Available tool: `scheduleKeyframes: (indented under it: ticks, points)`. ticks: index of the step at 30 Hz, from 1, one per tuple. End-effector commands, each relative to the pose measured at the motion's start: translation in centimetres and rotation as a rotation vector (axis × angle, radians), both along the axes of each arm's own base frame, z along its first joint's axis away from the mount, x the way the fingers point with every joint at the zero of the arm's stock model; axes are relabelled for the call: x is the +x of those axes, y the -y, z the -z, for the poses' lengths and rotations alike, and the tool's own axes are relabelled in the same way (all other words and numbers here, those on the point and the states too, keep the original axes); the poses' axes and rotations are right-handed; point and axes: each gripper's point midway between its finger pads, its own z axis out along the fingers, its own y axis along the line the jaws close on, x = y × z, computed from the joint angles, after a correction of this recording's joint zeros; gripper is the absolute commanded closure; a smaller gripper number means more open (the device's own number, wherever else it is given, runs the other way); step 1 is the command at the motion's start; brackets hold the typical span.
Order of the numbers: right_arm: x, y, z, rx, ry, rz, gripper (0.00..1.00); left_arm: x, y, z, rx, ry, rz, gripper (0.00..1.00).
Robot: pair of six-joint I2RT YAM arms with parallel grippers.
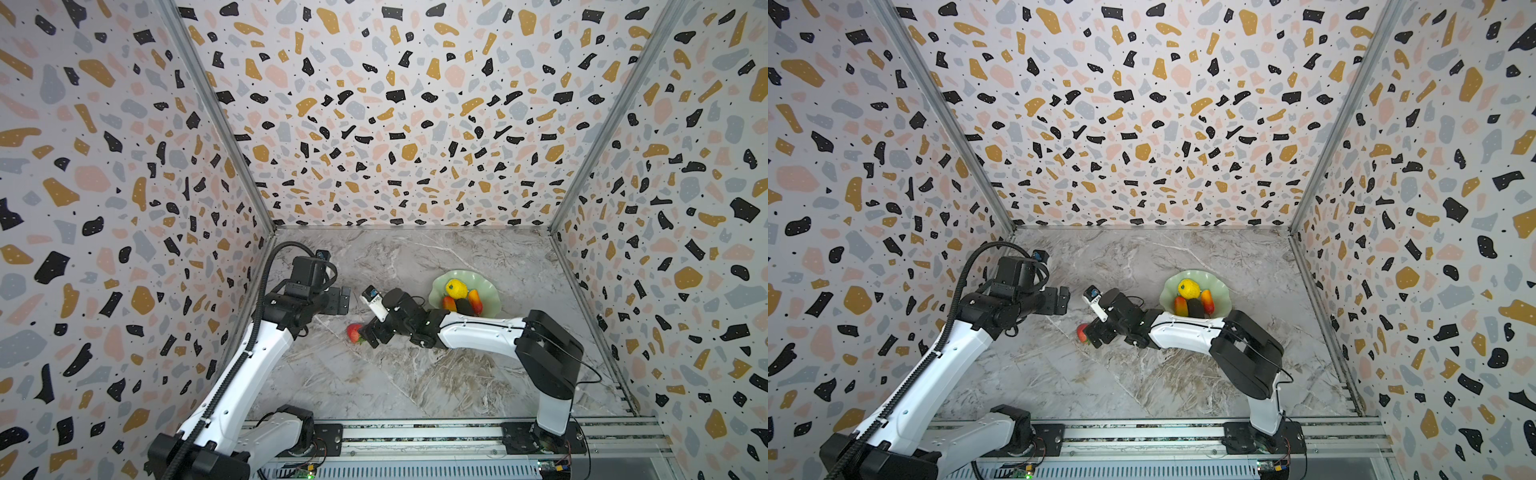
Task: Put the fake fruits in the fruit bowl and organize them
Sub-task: 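Reach the right gripper to the red strawberry and grasp it, then carry the strawberry with the right gripper into the bowl and release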
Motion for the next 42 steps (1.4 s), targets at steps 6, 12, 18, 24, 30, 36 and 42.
scheduleKeyframes:
  ticks: [6, 12, 18, 24, 30, 36, 42]
  points:
    - [-1.0, -4.4, 0.4, 0.083, -0.050, 0.010, 0.04, -0.6, -0.1, 0.5, 0.004, -0.010, -0.005, 0.00]
    - [-0.4, -6.4, 3.1, 0.033, -0.069, 0.043, 0.16, -0.7, -0.2, 0.5, 0.006, -0.008, -0.008, 0.00]
    - [-0.1, -6.5, 4.2, -0.011, -0.075, 0.061, 0.39, -0.8, -0.3, 0.6, 0.010, -0.009, -0.006, 0.00]
    - [-0.1, -5.0, 3.6, -0.034, -0.050, 0.070, 0.60, -0.8, -0.2, 0.7, 0.005, -0.008, -0.001, 0.00]
    - [0.2, -2.4, 0.6, -0.042, -0.002, 0.074, 0.80, -0.8, -0.1, 0.6, 0.004, -0.006, 0.002, 0.00]
    - [1.5, 4.3, -5.9, 0.008, 0.060, 0.122, 0.89, -0.6, 0.0, 0.3, 0.000, 0.000, 0.007, 0.01]
    - [5.2, 16.2, -10.2, -0.028, 0.136, 0.325, 0.91, -0.4, 0.2, 0.3, -0.005, 0.006, 0.014, 0.00]
